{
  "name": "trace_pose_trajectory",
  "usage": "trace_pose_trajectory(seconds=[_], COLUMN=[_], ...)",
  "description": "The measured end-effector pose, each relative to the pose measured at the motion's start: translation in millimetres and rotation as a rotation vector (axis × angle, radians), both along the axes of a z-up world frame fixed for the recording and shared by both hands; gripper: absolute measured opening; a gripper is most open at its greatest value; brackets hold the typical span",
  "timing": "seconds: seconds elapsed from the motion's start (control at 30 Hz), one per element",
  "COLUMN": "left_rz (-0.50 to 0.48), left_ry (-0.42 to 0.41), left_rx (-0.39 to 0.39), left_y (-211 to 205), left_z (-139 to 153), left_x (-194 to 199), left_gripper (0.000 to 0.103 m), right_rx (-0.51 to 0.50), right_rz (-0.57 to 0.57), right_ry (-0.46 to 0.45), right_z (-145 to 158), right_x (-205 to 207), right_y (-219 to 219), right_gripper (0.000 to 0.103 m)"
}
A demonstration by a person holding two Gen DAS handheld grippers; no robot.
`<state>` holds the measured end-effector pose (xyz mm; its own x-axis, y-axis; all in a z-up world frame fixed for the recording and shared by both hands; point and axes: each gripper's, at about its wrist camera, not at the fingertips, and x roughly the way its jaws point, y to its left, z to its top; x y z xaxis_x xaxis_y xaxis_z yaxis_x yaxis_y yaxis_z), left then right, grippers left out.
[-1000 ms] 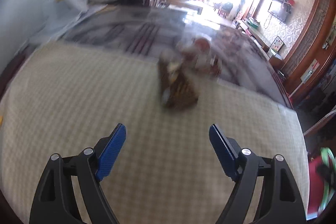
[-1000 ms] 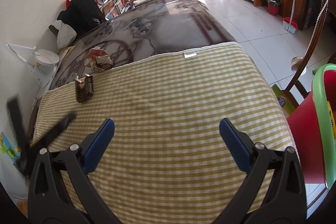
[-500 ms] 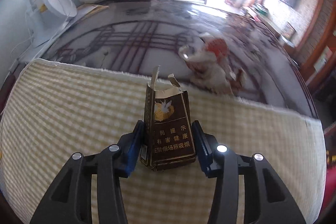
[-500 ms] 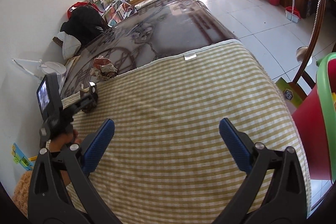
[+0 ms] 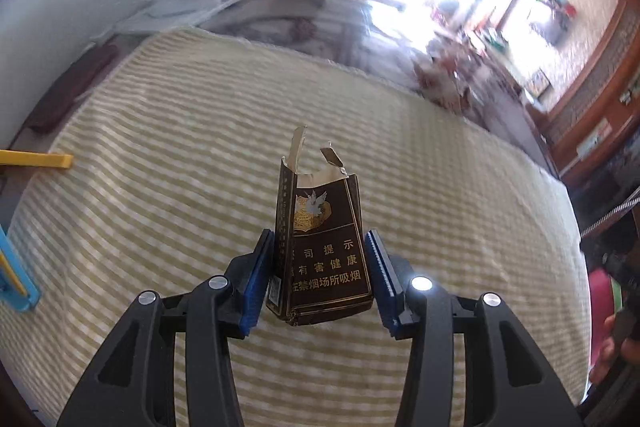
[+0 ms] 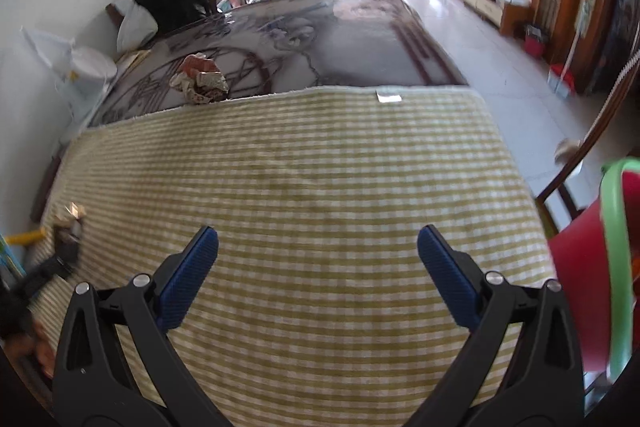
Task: Collect trash
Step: 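Grasp the crumpled red-white paper with the right gripper while the left holds the pack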
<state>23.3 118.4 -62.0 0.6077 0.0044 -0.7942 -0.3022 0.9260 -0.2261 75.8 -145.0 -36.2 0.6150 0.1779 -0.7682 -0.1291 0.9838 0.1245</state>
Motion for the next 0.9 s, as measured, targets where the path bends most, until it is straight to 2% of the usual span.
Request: trace_pose_trajectory(seconds=[0.1, 0.3, 0.43, 0.53, 0.67, 0.9], left_rz=[-0.028, -0.067, -0.056, -0.043, -0.017, 0.01], left_ry=[-0.057, -0.181, -0.212, -0.236, -0.254, -0.259], left_rx=[-0.038, -0.052, -0.088, -0.132, -0.173, -0.315], left_y=[-1.0, 7.8, 15.5, 24.0, 33.8, 52.5], left_z=[12.8, 48.4, 56.7, 61.9, 63.0, 56.1], left_x=[-1.8, -6.6, -12.7, -17.1, -17.2, -16.5], left_gripper=[0.044, 0.044, 0.044, 0.044, 0.044, 0.044], right_rx=[-0.027, -0.05, -0.119, -0.134, -0.109, -0.061], right_rz=[0.009, 0.0, 0.028, 0.048, 0.045, 0.059], right_ry=[-0.045, -0.103, -0.096, -0.061, -0.02, -0.047], right_z=[1.8, -5.4, -16.2, -31.8, -48.0, -36.8], right_x=[-5.7, -6.7, -4.5, -3.2, 4.2, 32.2], right_y=[1.8, 5.6, 25.4, 42.1, 68.4, 114.4], right_gripper=[0.098, 0.098, 0.098, 0.098, 0.098, 0.098])
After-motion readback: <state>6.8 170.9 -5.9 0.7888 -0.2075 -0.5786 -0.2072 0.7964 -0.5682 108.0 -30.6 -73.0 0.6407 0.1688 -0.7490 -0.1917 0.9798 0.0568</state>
